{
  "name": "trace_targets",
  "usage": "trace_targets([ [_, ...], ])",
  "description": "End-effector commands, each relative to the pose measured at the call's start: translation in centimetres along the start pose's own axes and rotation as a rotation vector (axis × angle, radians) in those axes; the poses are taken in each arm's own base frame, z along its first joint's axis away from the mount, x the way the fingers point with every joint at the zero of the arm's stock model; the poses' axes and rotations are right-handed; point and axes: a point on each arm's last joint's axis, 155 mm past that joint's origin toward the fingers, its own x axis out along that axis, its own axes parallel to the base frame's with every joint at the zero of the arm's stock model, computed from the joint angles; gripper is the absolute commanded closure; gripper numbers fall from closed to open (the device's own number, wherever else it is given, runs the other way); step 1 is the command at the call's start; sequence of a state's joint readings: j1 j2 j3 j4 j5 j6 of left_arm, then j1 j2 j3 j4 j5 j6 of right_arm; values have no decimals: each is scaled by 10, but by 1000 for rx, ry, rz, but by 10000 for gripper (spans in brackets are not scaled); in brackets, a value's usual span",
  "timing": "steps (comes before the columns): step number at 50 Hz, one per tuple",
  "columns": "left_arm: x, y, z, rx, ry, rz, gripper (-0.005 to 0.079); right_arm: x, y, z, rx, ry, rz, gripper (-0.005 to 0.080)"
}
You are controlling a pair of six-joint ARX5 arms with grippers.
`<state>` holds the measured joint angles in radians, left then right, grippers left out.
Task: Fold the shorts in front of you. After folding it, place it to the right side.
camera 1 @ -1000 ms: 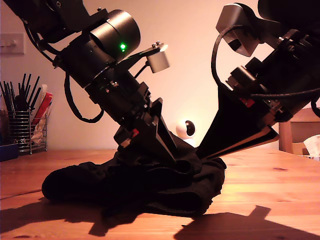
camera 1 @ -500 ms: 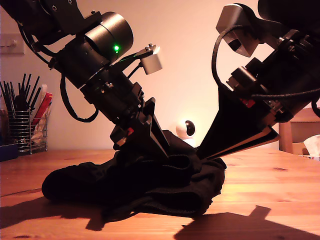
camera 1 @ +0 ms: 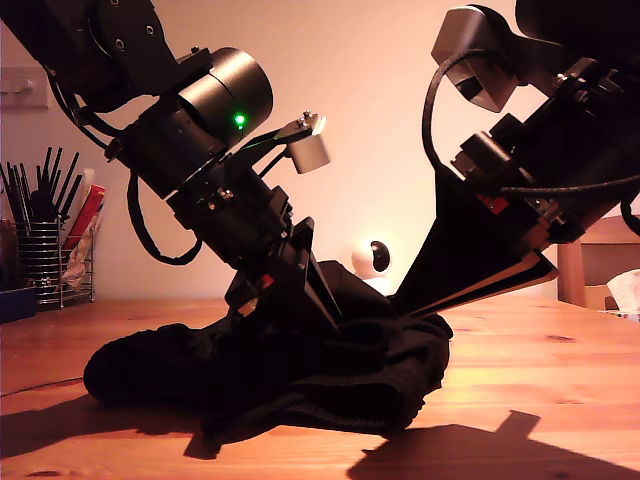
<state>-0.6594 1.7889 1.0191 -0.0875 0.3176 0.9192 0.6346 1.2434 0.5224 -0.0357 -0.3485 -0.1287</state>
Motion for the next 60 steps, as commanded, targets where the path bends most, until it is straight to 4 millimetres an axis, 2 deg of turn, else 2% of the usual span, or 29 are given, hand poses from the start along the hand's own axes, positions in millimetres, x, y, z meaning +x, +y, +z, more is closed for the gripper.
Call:
trace_targets([
  [1,4,-2,-1,-2,-1,-5,761,-2,-3,11,-9,-28,-11,586],
  [6,4,9,-7,5,37,50,762,-2,-5,12,-10,-30,-22,586],
  [14,-9,42,-13,16,117,194,762,-2,-5,12,-4,-30,-25,586],
  [24,-42,82,-15,-27,186,356,762,-2,-5,13,19,-35,-24,585],
  [30,-65,97,-5,-106,162,418,762,-2,-6,18,41,-53,-24,584],
  [35,-84,103,7,-158,125,449,762,-2,-6,27,47,-89,-26,563],
  [37,-90,104,10,-230,103,459,762,-2,-5,32,38,-107,-25,552],
  [41,-99,104,16,-288,79,464,762,-2,-1,39,-23,-133,-21,534],
  [45,-102,102,15,-315,80,458,762,0,4,43,-118,-146,-19,534],
  [52,-104,100,8,-388,100,466,762,5,12,46,-154,-157,-2,534],
  [60,-121,113,14,-475,65,539,762,16,9,45,-141,-156,-27,513],
])
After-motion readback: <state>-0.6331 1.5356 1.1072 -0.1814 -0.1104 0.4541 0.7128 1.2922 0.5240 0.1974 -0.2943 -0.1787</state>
